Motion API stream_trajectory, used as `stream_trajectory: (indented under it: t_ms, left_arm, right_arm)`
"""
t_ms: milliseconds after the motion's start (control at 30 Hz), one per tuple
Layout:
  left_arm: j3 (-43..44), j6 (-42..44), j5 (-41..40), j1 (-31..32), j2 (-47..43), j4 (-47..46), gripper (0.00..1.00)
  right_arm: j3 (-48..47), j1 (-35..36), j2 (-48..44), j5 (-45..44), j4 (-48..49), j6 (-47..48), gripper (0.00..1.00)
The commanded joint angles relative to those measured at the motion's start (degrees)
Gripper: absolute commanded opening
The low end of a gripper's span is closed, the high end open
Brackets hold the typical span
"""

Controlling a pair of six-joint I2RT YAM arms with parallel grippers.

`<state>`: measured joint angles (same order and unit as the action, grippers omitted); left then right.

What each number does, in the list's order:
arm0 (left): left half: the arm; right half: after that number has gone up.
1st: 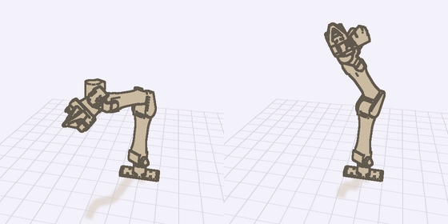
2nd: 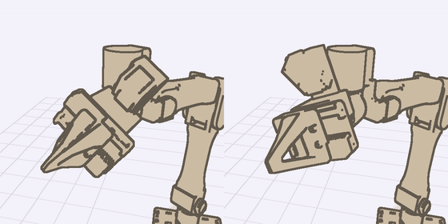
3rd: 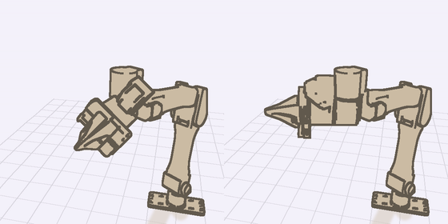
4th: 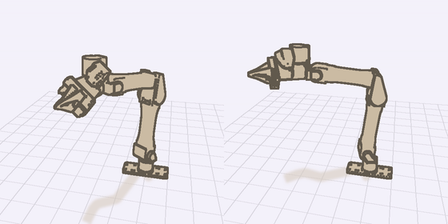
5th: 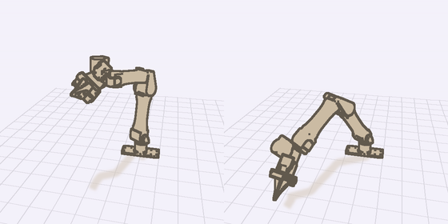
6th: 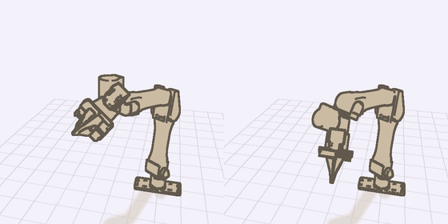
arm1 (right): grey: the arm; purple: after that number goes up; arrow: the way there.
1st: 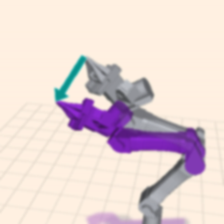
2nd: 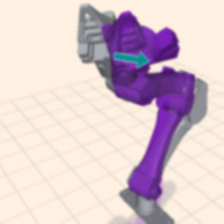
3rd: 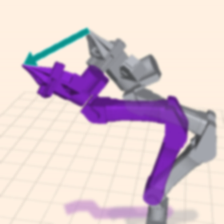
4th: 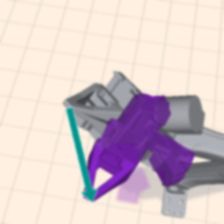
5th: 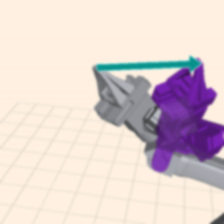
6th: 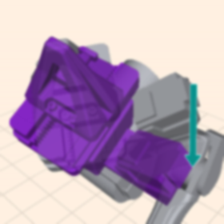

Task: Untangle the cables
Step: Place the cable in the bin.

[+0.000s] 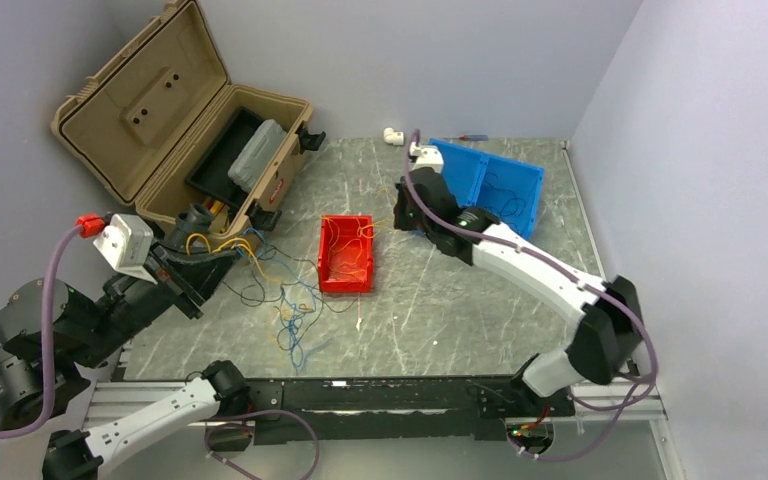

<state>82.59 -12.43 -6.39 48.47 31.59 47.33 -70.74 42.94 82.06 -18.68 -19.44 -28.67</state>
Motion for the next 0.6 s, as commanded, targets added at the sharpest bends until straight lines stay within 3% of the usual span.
stream_trajectory:
  t_ms: [0,233,567]
  left_arm:
    - [0.7,1.8,3.07,0.16,0.26,0.94,0.0]
    - [-0.59,3.67,5.84,0.16,-0.04,1.27,0.0]
    - [-2.55,5.43,5.31,0.15,-0.56,1.39,0.0]
  right_arm:
    - [-6.18,1.41,7.09,1.76,2.98,0.63,0.0]
    - [-12.07,3.9,18.43,3.81,3.55,0.43,0.0]
    - [-23.69,6.48,35.26,1.76,-5.99,-2.78,0.0]
